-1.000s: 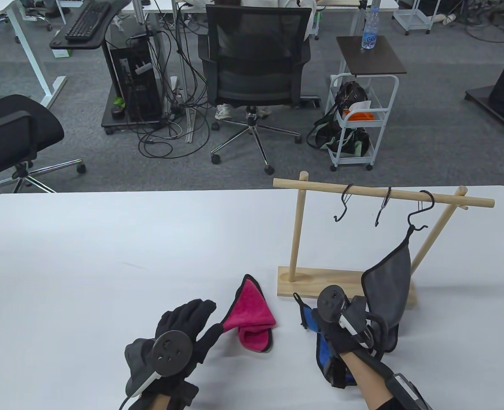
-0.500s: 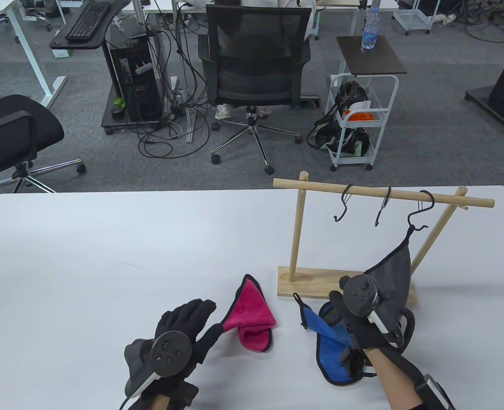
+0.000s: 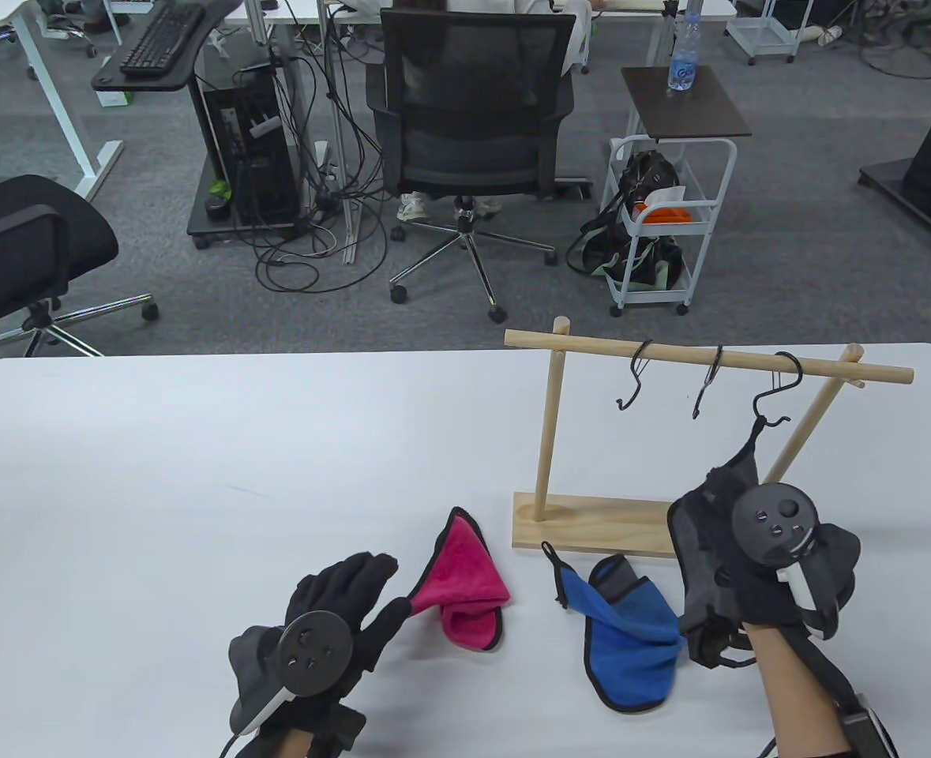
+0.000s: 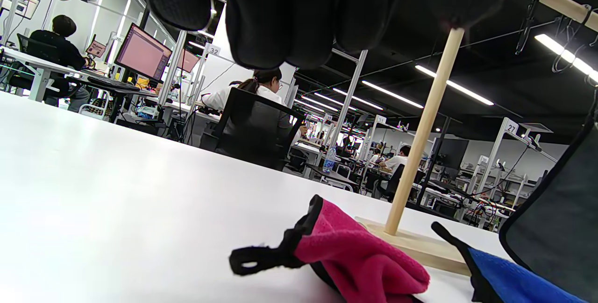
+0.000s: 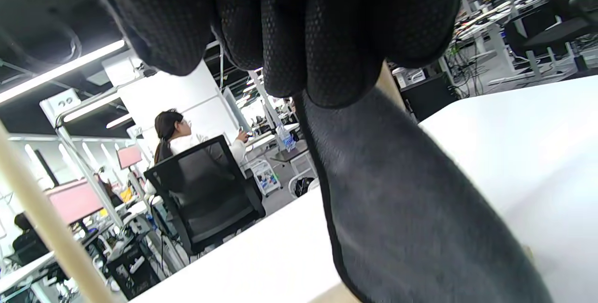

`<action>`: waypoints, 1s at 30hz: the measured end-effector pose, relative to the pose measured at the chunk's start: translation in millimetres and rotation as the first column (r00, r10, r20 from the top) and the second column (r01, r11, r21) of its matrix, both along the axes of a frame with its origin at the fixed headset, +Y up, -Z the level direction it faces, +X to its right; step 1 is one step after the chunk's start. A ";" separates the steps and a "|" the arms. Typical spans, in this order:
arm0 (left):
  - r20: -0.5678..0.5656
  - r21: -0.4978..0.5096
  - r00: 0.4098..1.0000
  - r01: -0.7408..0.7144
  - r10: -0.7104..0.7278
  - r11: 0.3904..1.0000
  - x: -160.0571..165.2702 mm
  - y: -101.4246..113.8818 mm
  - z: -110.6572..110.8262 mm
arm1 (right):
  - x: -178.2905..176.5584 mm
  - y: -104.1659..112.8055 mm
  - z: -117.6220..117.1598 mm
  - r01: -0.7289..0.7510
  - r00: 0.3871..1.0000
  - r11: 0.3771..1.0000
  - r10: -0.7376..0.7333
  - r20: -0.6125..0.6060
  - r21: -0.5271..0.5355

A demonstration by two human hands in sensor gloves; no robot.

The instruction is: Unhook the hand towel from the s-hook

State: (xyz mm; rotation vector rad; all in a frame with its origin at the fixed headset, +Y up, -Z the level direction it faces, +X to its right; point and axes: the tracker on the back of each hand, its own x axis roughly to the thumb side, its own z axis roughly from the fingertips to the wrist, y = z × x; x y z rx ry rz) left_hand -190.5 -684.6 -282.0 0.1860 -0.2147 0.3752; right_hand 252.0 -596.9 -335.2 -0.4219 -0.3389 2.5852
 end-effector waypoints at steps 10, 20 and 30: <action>-0.005 -0.007 1.000 0.007 -0.007 1.000 0.0 -0.6 -0.9 | 32.7 3.0 2.1 0.051 0.994 0.997 -0.056 0.099 0.053; -0.013 -0.014 1.000 0.009 -0.009 1.000 -1.0 -0.8 -1.9 | 45.9 -26.3 -19.1 0.181 0.976 0.983 -0.183 0.118 0.028; -0.023 -0.017 1.000 0.010 -0.011 1.000 -2.5 -0.6 -2.9 | 49.8 -42.4 -36.7 0.257 0.960 0.966 -0.257 0.112 0.017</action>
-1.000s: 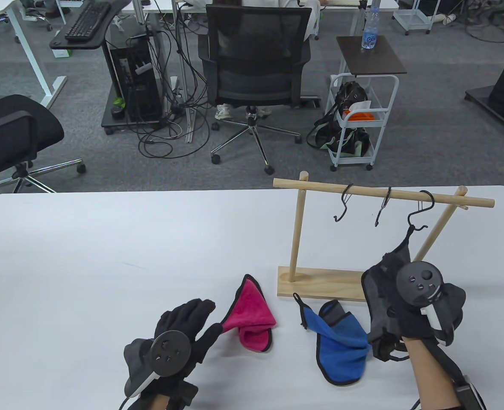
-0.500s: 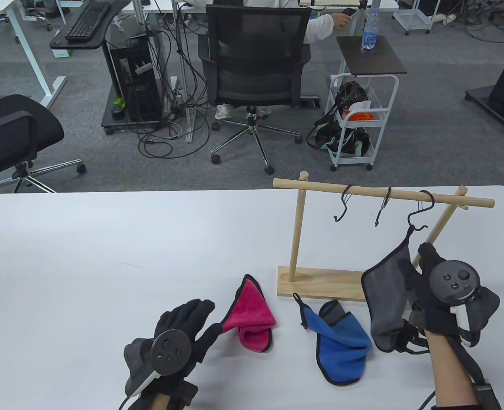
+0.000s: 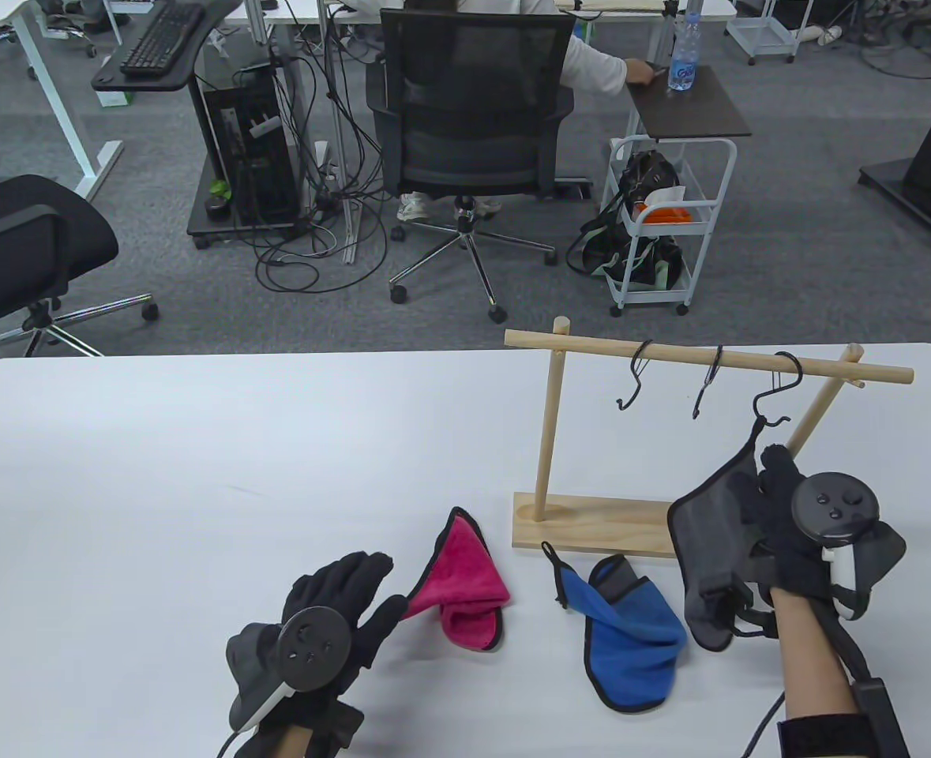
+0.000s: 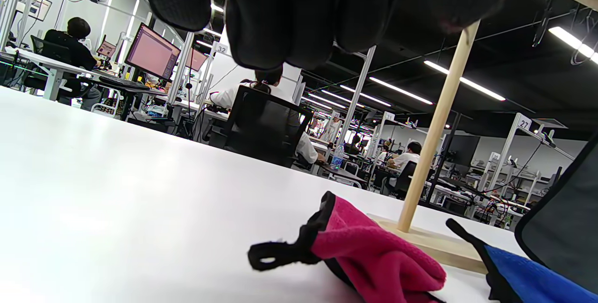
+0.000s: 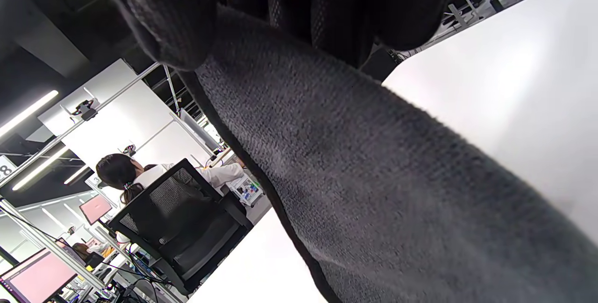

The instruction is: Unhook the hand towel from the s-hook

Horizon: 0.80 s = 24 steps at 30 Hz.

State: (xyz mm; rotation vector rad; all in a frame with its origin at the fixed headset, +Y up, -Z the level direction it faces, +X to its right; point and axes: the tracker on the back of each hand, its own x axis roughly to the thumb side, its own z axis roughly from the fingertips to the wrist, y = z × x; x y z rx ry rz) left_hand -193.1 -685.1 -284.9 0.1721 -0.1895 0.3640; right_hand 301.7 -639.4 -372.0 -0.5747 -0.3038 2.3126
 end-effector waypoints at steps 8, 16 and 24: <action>0.000 -0.005 1.000 0.006 -0.006 1.000 0.1 -0.4 -0.5 | 0.9 0.8 -0.4 -0.007 0.999 0.999 0.006 0.032 0.050; 0.002 -0.004 1.000 0.004 -0.004 1.000 0.0 -0.5 -0.7 | 0.6 10.3 6.2 -0.034 0.998 0.996 0.031 0.047 0.079; 0.002 -0.004 1.000 0.003 -0.003 1.000 0.1 -0.9 -0.8 | 5.9 28.2 15.1 -0.041 0.998 0.993 0.034 0.060 0.111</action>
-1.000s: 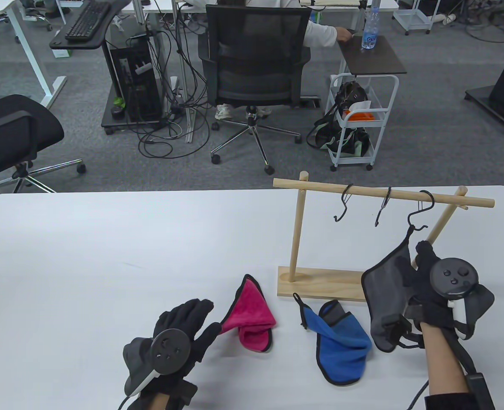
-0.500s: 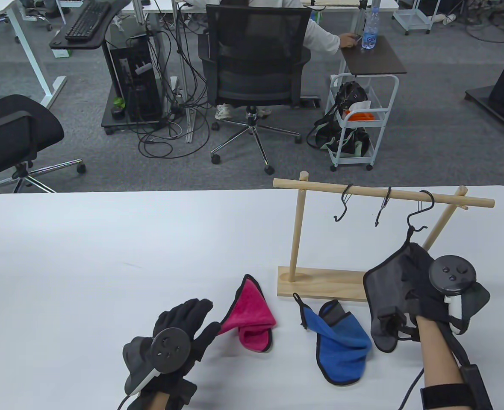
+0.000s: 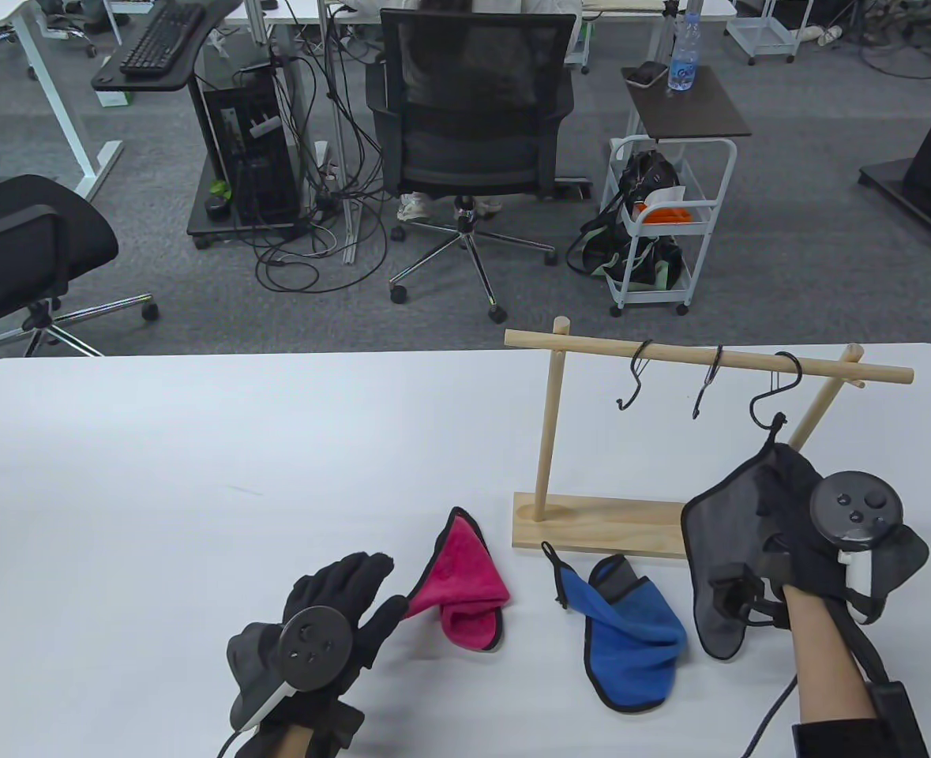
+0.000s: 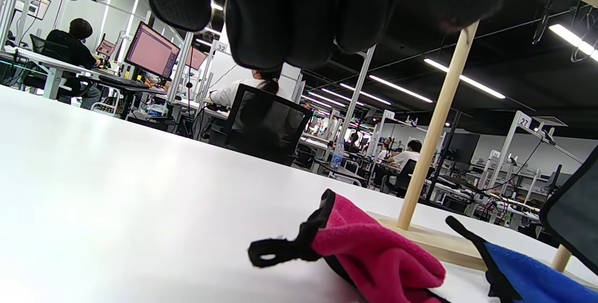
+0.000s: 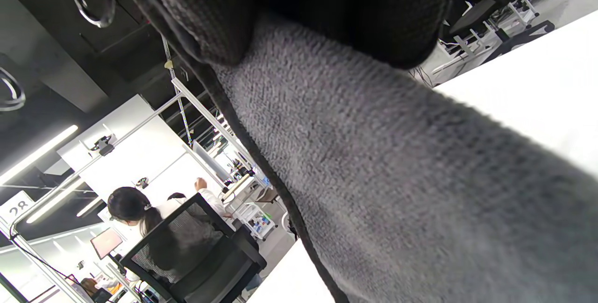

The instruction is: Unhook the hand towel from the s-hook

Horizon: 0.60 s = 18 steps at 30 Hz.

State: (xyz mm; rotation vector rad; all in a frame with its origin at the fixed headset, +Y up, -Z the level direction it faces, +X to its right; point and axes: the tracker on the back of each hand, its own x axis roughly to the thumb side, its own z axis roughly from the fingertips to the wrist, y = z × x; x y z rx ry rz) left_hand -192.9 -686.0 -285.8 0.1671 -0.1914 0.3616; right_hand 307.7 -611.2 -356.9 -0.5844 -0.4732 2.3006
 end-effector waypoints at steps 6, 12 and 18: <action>0.001 0.003 1.000 -0.002 0.002 1.000 0.2 -0.3 0.3 | 5.6 4.3 7.6 -0.012 1.000 1.000 0.012 0.015 0.006; 0.003 0.003 1.000 -0.003 0.003 1.000 0.3 -0.8 0.4 | 14.5 -1.8 14.5 -0.024 0.999 1.000 0.024 0.043 -0.005; 0.007 0.002 1.000 -0.001 0.001 1.000 0.8 -1.4 0.6 | 21.2 -19.5 19.5 -0.071 0.995 0.996 0.075 0.064 -0.060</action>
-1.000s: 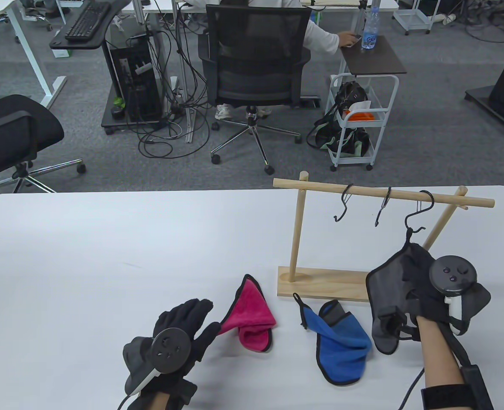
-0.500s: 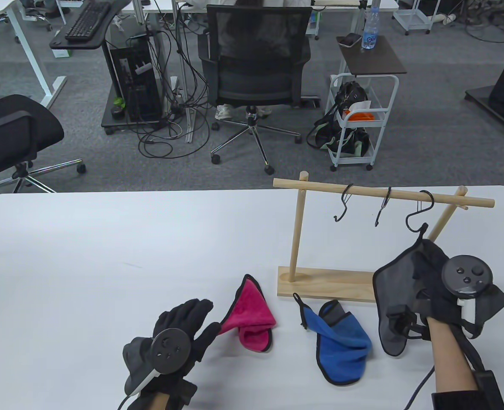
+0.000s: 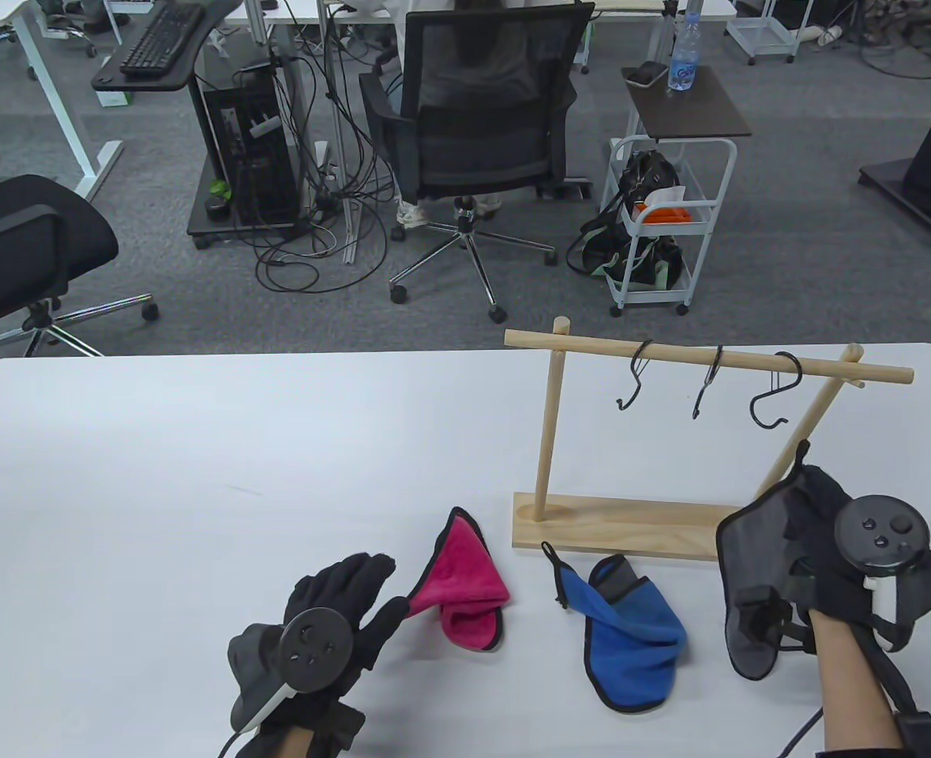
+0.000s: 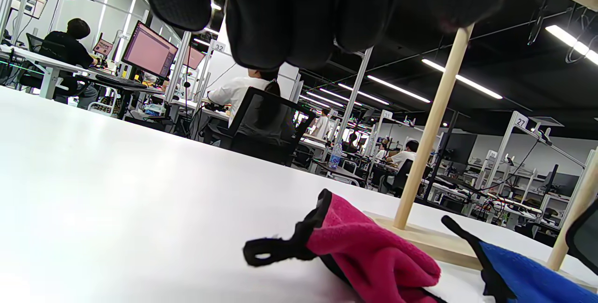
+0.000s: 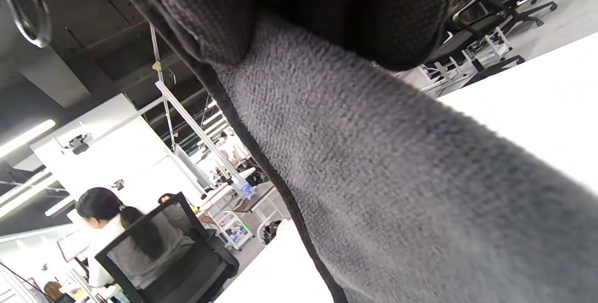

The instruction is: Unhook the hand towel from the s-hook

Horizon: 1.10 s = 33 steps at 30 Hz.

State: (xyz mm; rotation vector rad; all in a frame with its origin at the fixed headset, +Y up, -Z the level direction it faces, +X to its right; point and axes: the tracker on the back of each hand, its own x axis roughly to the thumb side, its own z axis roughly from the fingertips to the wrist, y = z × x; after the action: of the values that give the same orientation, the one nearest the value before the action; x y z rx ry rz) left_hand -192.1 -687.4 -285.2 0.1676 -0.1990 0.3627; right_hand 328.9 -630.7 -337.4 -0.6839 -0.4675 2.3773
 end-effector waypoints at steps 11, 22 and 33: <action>0.003 -0.001 1.000 0.001 -0.001 1.000 0.5 -0.8 0.0 | 8.3 -43.5 4.2 -0.101 0.994 0.981 0.104 0.014 -0.164; 0.003 -0.001 1.000 0.001 -0.001 1.000 0.5 -0.8 0.0 | 5.1 -82.2 -1.1 -0.150 0.989 0.924 0.144 -0.044 -0.352; 0.003 -0.001 1.000 0.001 -0.001 1.000 0.5 -0.8 0.0 | 3.0 -109.6 -8.6 -0.124 0.992 0.883 0.103 -0.070 -0.454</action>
State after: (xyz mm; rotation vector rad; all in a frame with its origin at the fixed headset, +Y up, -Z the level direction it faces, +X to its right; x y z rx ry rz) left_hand -191.6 -688.2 -285.2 0.1658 -0.2019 0.3617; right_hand 331.9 -740.3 -346.0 -0.8246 0.0886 2.6354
